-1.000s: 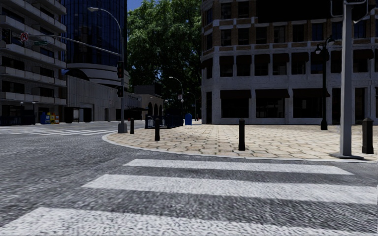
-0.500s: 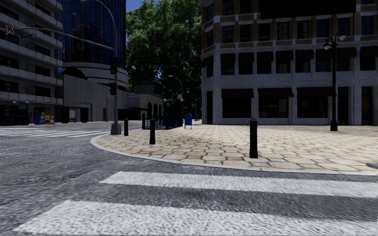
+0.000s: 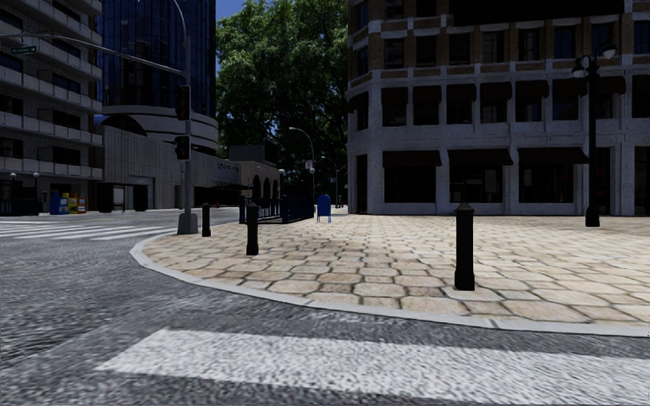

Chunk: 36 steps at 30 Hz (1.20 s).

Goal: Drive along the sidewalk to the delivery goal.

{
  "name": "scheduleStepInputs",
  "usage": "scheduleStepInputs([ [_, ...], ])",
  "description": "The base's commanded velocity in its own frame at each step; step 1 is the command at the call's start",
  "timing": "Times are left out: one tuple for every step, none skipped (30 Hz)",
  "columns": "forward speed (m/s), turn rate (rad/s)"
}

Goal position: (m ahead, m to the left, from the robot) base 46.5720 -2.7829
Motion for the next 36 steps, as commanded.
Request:
scheduleStepInputs([
  [1.47, 0.0],
  [1.47, 0.0],
  [1.47, 0.0],
  [1.47, 0.0],
  [1.47, 0.0],
  [1.47, 0.0],
  [1.47, 0.0],
  [1.47, 0.0],
  [1.47, 0.0],
  [1.47, 0.0],
  [1.47, 0.0],
  [1.47, 0.0],
  [1.47, 0.0],
  [1.47, 0.0],
  [1.47, 0.0],
  [1.47, 0.0],
  [1.47, 0.0],
  [1.47, 0.0],
  [1.47, 0.0],
  [1.47, 0.0],
  [1.47, 0.0],
  [1.47, 0.0],
  [1.47, 0.0],
  [1.47, 0.0],
  [1.47, 0.0],
  [1.47, 0.0],
  [1.47, 0.0],
  [1.47, 0.0],
  [1.47, 0.0],
  [1.47, 0.0],
  [1.47, 0.0],
  [1.47, 0.0],
  [1.47, 0.0],
  [1.47, 0.0],
  [1.47, 0.0],
  [1.47, 0.0],
])
